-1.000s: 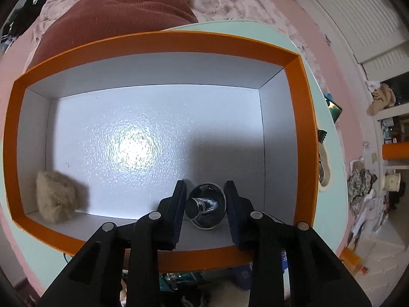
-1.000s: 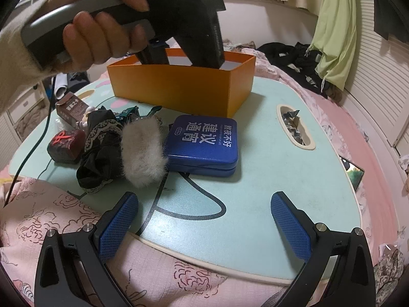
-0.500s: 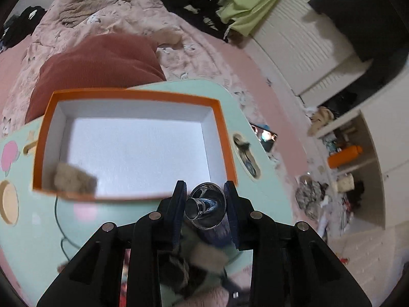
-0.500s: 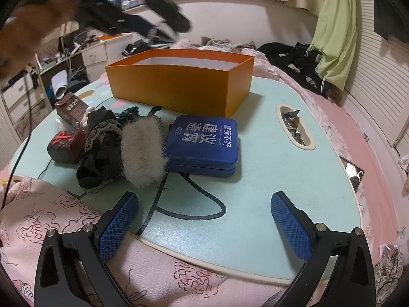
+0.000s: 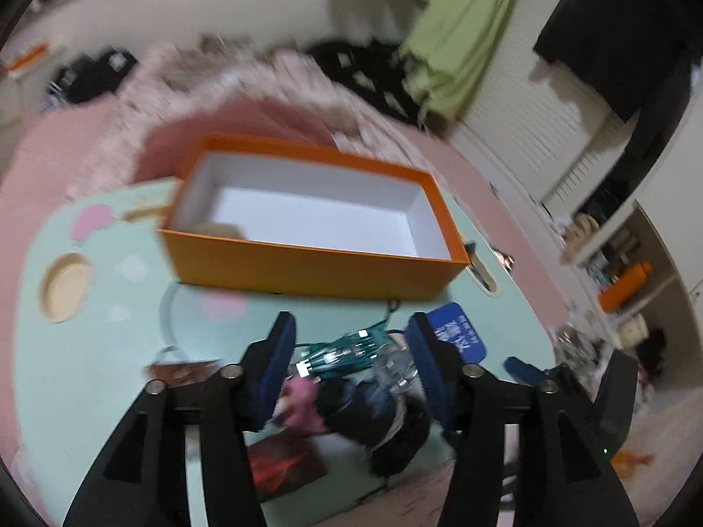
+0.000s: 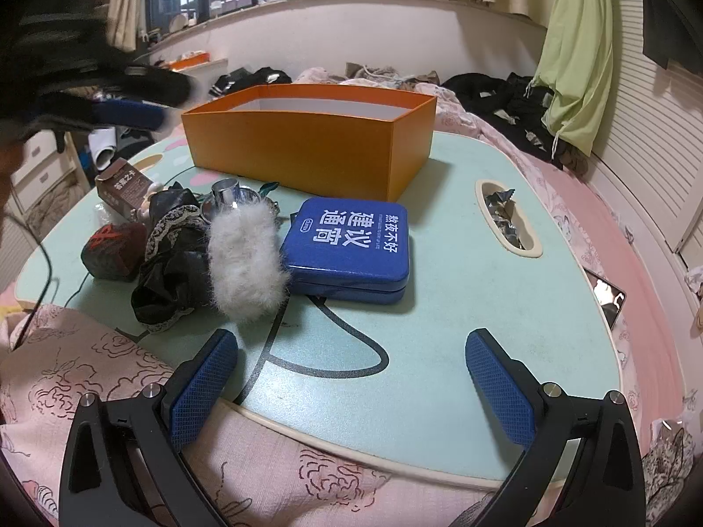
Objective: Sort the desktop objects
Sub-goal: 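Lift the silver cup out and set it beside the black bag, then withdraw the open left tool from the table items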
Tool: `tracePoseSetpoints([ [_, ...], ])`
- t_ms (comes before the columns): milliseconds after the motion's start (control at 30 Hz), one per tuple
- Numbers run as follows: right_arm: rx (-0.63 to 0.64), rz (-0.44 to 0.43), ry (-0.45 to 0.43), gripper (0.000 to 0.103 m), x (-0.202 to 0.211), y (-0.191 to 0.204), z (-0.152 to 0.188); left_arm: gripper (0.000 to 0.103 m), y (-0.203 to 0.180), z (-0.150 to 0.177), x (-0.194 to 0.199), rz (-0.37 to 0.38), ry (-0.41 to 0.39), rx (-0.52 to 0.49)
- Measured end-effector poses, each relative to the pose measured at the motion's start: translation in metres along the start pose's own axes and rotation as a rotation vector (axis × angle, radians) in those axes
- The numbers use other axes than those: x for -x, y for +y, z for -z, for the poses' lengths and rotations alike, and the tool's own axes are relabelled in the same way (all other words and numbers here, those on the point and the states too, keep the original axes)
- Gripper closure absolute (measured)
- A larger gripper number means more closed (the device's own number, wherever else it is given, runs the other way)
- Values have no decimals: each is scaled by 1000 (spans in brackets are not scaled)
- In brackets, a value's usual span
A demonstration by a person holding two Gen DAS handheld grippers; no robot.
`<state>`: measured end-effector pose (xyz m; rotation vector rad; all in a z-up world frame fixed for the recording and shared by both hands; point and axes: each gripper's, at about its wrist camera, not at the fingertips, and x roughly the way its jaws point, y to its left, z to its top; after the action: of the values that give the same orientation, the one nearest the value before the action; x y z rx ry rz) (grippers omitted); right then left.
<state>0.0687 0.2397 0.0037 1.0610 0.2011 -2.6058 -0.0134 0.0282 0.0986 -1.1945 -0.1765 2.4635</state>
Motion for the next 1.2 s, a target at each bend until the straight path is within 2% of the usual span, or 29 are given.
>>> tracePoseSetpoints([
  [67,0,0,0,0,0,0,0,35,-1,22,22,-41,-71,-39],
  [100,0,0,0,0,0,1,0,28,-2,37,34,-90,-104,-77],
  [200,0,0,0,0,0,1,0,22,1,75,49,-213,-140,-161],
  [367,0,-1,-1,0,0,0,0,22,23,113,29,-242,-37,-128],
  [433,0,-1,-1,0,0,0,0,22,29,119,11,-288,19,-115],
  [467,0,0,-1,0,0,0,0,19,30,119,4,-292,43,-109],
  [500,1,0,0,0,0,0,0,14,32,120,2,-261,32,-93],
  [667,1,0,2,0,0,1,0,2,35,115,-6,-266,46,-94],
  [833,10,-26,21,0,8,-2,-13,0,33,118,-6,-266,43,-81],
  [933,11,66,-65,0,25,-11,-42,0,32,118,-8,-267,42,-82],
  [1000,0,111,-67,0,20,-20,-63,0,33,118,-8,-267,41,-81],
  [1100,-35,144,4,0,-6,-32,-92,0,33,118,-8,-267,41,-82],
  [1200,-10,190,66,1,-41,-35,-113,0,33,118,-8,-267,41,-82],
])
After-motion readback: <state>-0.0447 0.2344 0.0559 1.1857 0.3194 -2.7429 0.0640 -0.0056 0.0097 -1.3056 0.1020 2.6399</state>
